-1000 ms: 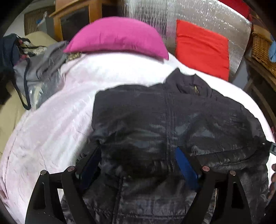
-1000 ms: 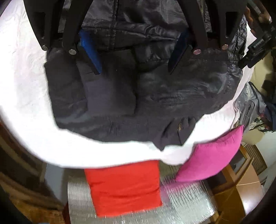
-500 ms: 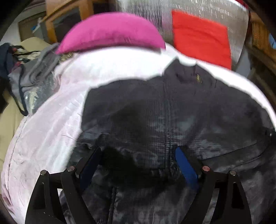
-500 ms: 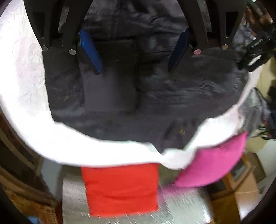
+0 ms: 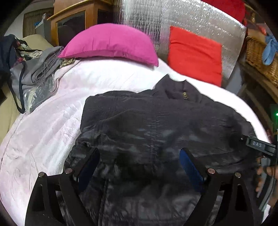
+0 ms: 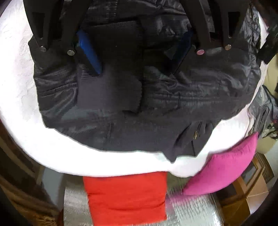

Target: Fold large clothes

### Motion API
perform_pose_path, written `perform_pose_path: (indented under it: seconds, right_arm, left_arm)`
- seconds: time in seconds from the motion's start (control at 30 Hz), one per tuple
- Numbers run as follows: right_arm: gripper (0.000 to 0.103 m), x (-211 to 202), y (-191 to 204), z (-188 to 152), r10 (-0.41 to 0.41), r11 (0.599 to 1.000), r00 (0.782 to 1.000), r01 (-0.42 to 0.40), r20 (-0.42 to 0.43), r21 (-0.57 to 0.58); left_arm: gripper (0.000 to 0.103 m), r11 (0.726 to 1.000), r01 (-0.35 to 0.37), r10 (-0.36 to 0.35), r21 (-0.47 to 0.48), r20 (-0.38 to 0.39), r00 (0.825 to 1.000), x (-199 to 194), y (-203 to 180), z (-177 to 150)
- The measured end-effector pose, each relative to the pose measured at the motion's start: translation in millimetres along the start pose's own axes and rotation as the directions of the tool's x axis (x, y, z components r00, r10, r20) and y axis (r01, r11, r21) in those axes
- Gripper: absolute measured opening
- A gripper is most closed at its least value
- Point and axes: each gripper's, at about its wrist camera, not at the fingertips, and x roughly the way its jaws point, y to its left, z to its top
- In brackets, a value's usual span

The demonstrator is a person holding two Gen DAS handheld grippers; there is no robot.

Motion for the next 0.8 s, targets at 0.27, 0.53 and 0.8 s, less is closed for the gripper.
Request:
perform_pose_path:
  seconds: [0.27,0.53,0.8]
  right_arm:
    - [0.084,-113,-8,-27,0.016,0.999,0.982,-0.022,0.188,0.030]
    - [0.084,-205,-31,-117,0.136,0.988,0.965,-0.149,0.225,0.039]
    - [0.084,-231,-101,-213,0.152,0.967,0.979,-0.175,0.134,0.183]
  left_arm:
    - [0.094,0.998,0.052,-0.047,-0.048,0.100,0.994,-60,3,-5]
    - [0.094,0.993,0.096,-0.085,-0.064,0.149,0.985,-137,18,-45]
    - [0.094,0.996,0.018,-0.007,-0.092,0.117,0.993,-190,96,-111]
